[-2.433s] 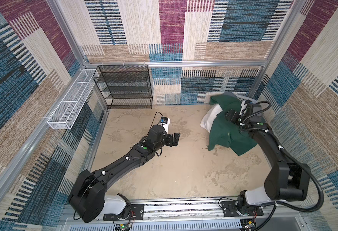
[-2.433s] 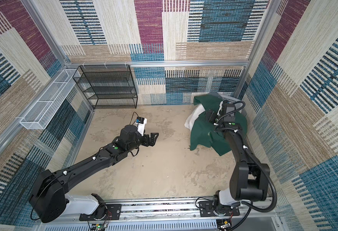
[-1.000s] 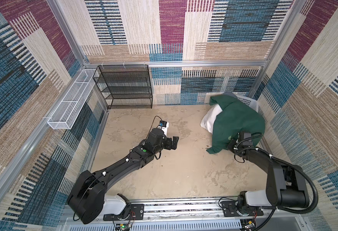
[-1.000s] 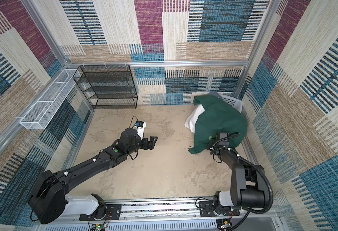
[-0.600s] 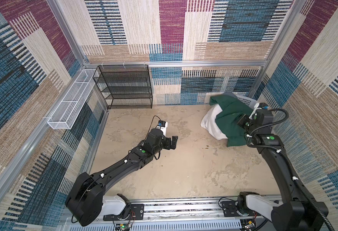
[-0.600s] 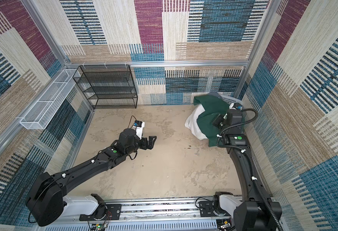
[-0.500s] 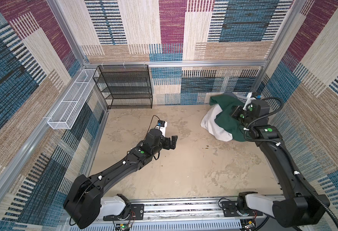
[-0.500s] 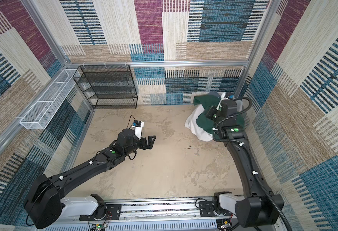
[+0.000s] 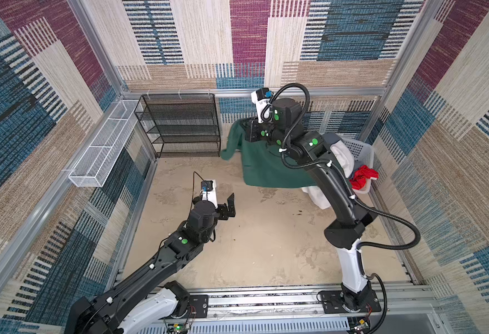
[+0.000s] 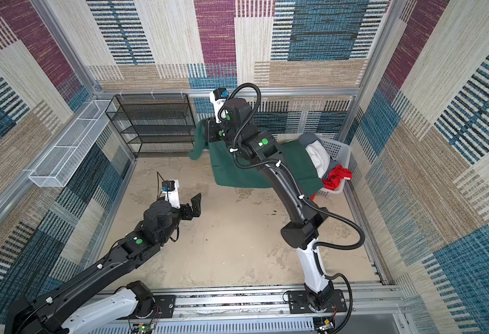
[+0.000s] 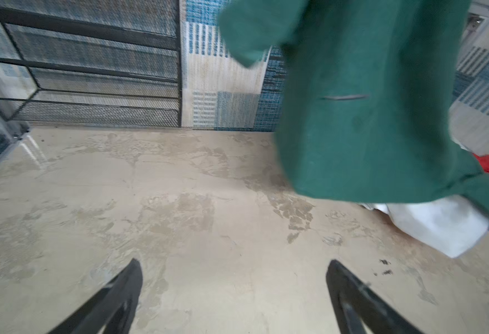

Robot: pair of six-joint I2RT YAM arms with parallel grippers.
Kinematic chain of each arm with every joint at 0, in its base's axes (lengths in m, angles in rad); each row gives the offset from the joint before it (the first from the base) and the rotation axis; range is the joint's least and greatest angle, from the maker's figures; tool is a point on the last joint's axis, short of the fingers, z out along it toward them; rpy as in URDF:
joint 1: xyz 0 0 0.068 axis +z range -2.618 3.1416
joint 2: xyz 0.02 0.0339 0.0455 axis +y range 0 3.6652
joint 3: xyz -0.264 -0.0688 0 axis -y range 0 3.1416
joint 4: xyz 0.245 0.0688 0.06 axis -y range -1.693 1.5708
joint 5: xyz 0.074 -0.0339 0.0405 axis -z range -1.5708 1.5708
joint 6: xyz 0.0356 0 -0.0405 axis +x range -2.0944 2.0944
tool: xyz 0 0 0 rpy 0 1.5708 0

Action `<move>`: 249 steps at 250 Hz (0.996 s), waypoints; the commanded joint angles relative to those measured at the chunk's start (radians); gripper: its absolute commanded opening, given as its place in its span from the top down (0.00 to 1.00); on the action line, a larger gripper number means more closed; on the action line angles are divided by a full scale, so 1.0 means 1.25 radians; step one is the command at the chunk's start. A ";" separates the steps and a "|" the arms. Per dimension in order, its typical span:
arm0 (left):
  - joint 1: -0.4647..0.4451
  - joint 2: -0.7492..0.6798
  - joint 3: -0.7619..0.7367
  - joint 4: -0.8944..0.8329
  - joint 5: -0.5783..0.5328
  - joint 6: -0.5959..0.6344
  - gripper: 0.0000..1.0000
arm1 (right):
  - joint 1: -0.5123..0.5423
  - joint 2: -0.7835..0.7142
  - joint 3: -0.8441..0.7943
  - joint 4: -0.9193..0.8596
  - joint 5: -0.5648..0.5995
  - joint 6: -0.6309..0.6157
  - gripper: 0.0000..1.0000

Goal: Fold and stack the t-shirts
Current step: 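Lift the green t-shirt high and drape it onto the floor with the right gripper, then drag the green t-shirt toward the robot with left gripper while right gripper releases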

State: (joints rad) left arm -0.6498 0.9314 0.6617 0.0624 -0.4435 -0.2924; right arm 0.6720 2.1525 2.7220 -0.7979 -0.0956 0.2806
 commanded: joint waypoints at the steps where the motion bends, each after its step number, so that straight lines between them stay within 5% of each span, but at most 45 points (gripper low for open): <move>1: 0.002 -0.017 -0.007 -0.017 -0.068 0.003 0.00 | 0.001 0.013 -0.045 -0.067 0.006 -0.015 0.20; 10: 0.003 -0.017 -0.008 -0.024 -0.071 0.002 0.00 | 0.001 -0.009 -0.105 -0.051 0.029 -0.014 0.00; 72: 0.002 0.052 0.004 0.000 -0.048 -0.002 0.00 | -0.043 -0.262 -0.561 0.151 0.115 0.020 0.01; 135: 0.003 0.259 0.078 -0.037 0.012 -0.005 0.00 | -0.181 -0.539 -0.993 0.284 0.138 0.097 0.02; 249: 0.003 0.657 0.257 -0.164 0.149 -0.023 0.00 | -0.328 -0.838 -1.371 0.265 0.142 0.151 0.02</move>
State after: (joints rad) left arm -0.6456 1.6802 0.9405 -0.0929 -0.3138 -0.3145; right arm 0.2787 1.1564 1.0595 -0.4854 0.0982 0.4377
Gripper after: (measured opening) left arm 0.996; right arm 0.984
